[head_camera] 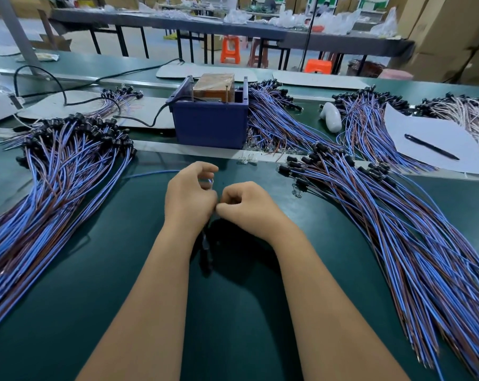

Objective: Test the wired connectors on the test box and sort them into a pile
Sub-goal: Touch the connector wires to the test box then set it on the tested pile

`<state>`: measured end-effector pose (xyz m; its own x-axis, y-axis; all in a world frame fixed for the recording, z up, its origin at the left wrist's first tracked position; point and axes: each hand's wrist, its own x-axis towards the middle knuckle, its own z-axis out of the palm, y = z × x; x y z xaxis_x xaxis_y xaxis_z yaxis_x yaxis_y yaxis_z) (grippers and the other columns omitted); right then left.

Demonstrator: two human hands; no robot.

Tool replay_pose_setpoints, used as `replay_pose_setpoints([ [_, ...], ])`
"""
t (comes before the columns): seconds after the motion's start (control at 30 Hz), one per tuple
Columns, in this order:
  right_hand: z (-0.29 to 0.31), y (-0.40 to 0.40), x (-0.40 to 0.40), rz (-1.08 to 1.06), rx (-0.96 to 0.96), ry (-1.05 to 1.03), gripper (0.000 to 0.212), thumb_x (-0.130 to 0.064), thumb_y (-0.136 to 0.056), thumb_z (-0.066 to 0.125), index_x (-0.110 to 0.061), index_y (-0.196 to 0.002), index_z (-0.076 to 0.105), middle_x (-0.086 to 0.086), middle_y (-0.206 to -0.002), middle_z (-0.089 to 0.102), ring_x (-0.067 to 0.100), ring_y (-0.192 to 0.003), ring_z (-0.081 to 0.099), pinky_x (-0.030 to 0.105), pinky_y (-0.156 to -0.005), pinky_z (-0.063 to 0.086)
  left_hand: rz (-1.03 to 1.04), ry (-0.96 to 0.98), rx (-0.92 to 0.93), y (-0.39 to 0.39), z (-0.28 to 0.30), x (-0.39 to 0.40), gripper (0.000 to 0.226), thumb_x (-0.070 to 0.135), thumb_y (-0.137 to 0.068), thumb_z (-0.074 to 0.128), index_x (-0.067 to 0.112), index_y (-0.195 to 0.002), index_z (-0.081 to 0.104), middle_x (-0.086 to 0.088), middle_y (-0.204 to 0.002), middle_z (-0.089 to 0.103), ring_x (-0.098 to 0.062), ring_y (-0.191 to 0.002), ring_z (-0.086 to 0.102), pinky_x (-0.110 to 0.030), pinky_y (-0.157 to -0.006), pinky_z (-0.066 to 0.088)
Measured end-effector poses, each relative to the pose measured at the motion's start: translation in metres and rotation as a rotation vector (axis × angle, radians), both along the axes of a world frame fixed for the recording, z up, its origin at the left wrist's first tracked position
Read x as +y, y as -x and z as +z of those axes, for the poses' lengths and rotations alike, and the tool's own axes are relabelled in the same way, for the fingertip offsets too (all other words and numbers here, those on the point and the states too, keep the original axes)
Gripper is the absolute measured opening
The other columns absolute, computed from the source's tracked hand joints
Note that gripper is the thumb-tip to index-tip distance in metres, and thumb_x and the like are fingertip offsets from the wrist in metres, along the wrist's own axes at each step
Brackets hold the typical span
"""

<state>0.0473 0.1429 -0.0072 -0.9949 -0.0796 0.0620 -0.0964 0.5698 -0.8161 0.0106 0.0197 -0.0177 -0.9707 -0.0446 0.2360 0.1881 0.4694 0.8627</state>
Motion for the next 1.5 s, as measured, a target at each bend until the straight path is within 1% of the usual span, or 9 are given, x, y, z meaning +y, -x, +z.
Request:
replay_pose_setpoints([
  [0.17,-0.004,0.005,-0.005,-0.244,0.089,0.101,0.011,-0.015,-0.090,0.054,-0.017,-0.081,0.059,-0.005,-0.074,0.060,0.011,-0.068,0.050,0.024,-0.063,0.041,-0.014,-0.604,-0.074,-0.006,0.010,0.012,0.042,-0.014,-0.083,0.052,0.022,-0.099,0.065,0.002,-0.094,0.063,-0.006,-0.076,0.064,-0.018,-0.060,0.053],
  [0.3,0.002,0.005,-0.002,-0.264,0.039,0.565,0.027,-0.020,-0.100,0.048,-0.011,-0.086,0.069,0.001,-0.076,0.068,0.013,-0.066,0.057,0.023,-0.060,0.047,-0.151,-1.022,-0.314,-0.010,0.019,0.018,0.044,-0.022,-0.083,0.040,0.013,-0.101,0.060,-0.005,-0.090,0.062,-0.007,-0.063,0.067,-0.018,-0.050,0.050],
  [0.37,0.004,0.004,0.001,-0.242,0.057,0.730,0.025,-0.015,-0.100,0.050,-0.011,-0.084,0.069,0.000,-0.073,0.067,0.011,-0.061,0.058,0.018,-0.054,0.047,-0.230,-0.963,-0.358,-0.013,0.020,0.021,0.041,-0.022,-0.082,0.038,0.011,-0.095,0.059,-0.005,-0.084,0.064,-0.008,-0.060,0.066,-0.019,-0.048,0.050],
  [0.5,0.001,0.005,0.004,-0.265,0.105,0.703,0.018,-0.008,-0.097,0.055,-0.012,-0.084,0.067,0.003,-0.072,0.063,0.010,-0.058,0.055,0.019,-0.053,0.045,-0.282,-0.788,-0.328,-0.016,0.017,0.027,0.027,-0.013,-0.089,0.048,0.012,-0.084,0.057,0.001,-0.068,0.065,-0.006,-0.055,0.063,-0.019,-0.050,0.051],
  [0.6,0.001,0.004,0.003,-0.262,0.141,0.590,0.016,-0.008,-0.095,0.057,-0.014,-0.086,0.069,0.001,-0.076,0.066,0.009,-0.070,0.059,0.019,-0.063,0.047,-0.268,-0.855,-0.339,-0.012,0.017,0.026,0.017,-0.002,-0.092,0.050,0.012,-0.089,0.059,0.003,-0.065,0.067,-0.007,-0.058,0.064,-0.022,-0.053,0.053],
  [0.7,0.002,0.002,0.003,-0.216,0.163,0.582,0.016,-0.005,-0.094,0.059,-0.013,-0.086,0.070,-0.004,-0.071,0.067,-0.001,-0.062,0.059,0.010,-0.057,0.044,-0.277,-0.879,-0.334,-0.011,0.015,0.024,0.009,0.008,-0.096,0.054,0.014,-0.096,0.061,0.003,-0.066,0.069,-0.009,-0.059,0.066,-0.021,-0.052,0.052],
  [1.03,0.005,0.000,0.002,-0.213,0.164,0.702,0.021,-0.007,-0.097,0.055,-0.020,-0.090,0.070,-0.010,-0.062,0.054,-0.001,-0.057,0.047,0.013,-0.056,0.041,-0.264,-0.968,-0.326,-0.008,0.016,0.011,0.020,0.006,-0.097,0.051,0.022,-0.092,0.062,0.007,-0.073,0.069,-0.009,-0.065,0.062,-0.023,-0.061,0.053],
  [1.3,0.005,0.001,0.002,-0.226,0.177,0.659,0.022,-0.012,-0.099,0.052,-0.024,-0.103,0.070,-0.001,-0.065,0.039,0.005,-0.057,0.037,0.018,-0.059,0.035,-0.133,-1.007,-0.300,0.005,0.011,0.006,0.028,0.004,-0.096,0.037,0.020,-0.092,0.060,0.008,-0.053,0.046,-0.006,-0.045,0.037,-0.018,-0.041,0.033],
  [1.5,0.002,0.002,0.001,-0.220,0.142,0.629,0.024,-0.012,-0.100,0.050,-0.024,-0.100,0.071,-0.004,-0.060,0.029,0.009,-0.056,0.027,0.022,-0.054,0.026,-0.070,-0.845,-0.245,0.007,0.005,0.006,0.032,0.000,-0.092,0.043,0.018,-0.090,0.069,0.008,-0.053,0.043,-0.007,-0.044,0.027,-0.017,-0.039,0.027],
])
